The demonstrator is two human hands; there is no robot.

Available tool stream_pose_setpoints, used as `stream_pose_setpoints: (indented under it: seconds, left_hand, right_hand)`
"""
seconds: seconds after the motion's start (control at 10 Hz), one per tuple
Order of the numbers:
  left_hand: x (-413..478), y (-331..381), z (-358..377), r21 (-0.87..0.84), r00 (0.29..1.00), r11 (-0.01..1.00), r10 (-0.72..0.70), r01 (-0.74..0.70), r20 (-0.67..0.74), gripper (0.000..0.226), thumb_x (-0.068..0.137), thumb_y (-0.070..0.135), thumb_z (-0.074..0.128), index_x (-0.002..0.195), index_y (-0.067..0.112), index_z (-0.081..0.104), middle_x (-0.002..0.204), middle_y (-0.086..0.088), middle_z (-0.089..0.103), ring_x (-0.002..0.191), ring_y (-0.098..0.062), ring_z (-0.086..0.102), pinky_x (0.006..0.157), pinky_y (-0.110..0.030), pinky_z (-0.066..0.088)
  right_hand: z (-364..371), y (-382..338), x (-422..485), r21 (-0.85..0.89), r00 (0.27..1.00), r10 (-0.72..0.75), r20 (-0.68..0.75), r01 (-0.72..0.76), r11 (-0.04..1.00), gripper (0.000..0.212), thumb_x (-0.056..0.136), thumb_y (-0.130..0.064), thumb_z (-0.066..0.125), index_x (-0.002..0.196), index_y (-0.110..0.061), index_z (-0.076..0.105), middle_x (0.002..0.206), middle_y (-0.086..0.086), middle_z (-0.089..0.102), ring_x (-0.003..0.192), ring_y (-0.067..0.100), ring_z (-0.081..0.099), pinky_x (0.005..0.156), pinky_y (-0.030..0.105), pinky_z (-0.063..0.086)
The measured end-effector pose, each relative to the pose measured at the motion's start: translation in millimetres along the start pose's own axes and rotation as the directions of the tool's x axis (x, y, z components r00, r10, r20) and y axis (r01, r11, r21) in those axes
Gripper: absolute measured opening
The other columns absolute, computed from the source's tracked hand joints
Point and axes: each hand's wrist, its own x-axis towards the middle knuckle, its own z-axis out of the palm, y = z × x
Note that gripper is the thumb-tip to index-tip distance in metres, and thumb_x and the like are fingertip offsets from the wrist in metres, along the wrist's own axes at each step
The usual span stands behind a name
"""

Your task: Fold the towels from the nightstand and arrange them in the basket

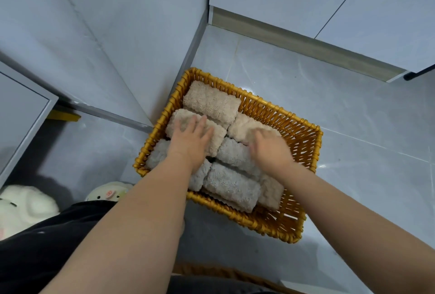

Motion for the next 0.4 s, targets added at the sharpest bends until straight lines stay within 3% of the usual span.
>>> stream_pose_setpoints:
  seconds: [0.1,0.2,0.3,0.4]
  left_hand:
    - [-1,-3,6,-0.036,0.991,0.997,-0.07,0.074,0.11,0.071,0.1,0.049,0.027,0.148,0.029,-0.019,0.154,-0.007,-0.03,0.143,-0.032,-0.023,0.112,-0.062,-0.001]
    - [-2,-7,9,-0.083,0.98,0.994,-0.059,0.076,0.19,0.078,0.097,0.053,0.034,0.148,0.031,-0.021,0.153,-0.006,-0.033,0.142,-0.031,-0.024,0.113,-0.062,0.002]
    - [-3,-12,8,-0.071,0.986,0.996,-0.044,0.056,0.164,0.08,0.096,0.054,0.037,0.148,0.031,-0.019,0.154,-0.006,-0.03,0.144,-0.031,-0.021,0.115,-0.059,0.003]
    - [-5,-17,0,-0.112,1.0,0.993,-0.026,0.027,0.014,0.073,0.099,0.047,0.033,0.149,0.028,-0.016,0.157,-0.006,-0.023,0.145,-0.027,-0.017,0.117,-0.054,0.001]
  right_hand:
    - [44,-30,-5,-0.007,0.96,-0.224,0.165,0.228,0.974,0.073,0.096,-0.059,0.014,0.15,-0.019,-0.014,0.156,0.004,-0.019,0.146,0.025,-0.013,0.118,0.046,-0.006]
    - [75,-45,-7,-0.013,0.957,-0.2,0.212,0.207,0.978,0.072,0.097,-0.058,0.012,0.148,-0.017,-0.02,0.156,0.007,-0.024,0.144,0.024,-0.021,0.112,0.044,-0.017]
    - [71,-45,-7,0.009,0.971,-0.212,0.114,0.213,0.977,0.07,0.098,-0.053,0.018,0.152,-0.015,-0.005,0.159,0.007,-0.012,0.147,0.022,-0.012,0.113,0.04,-0.016]
    - [55,-35,-7,0.05,0.97,-0.198,-0.141,0.207,0.977,0.066,0.094,-0.047,0.025,0.15,-0.011,0.022,0.158,0.009,0.017,0.147,0.025,0.013,0.116,0.037,-0.004]
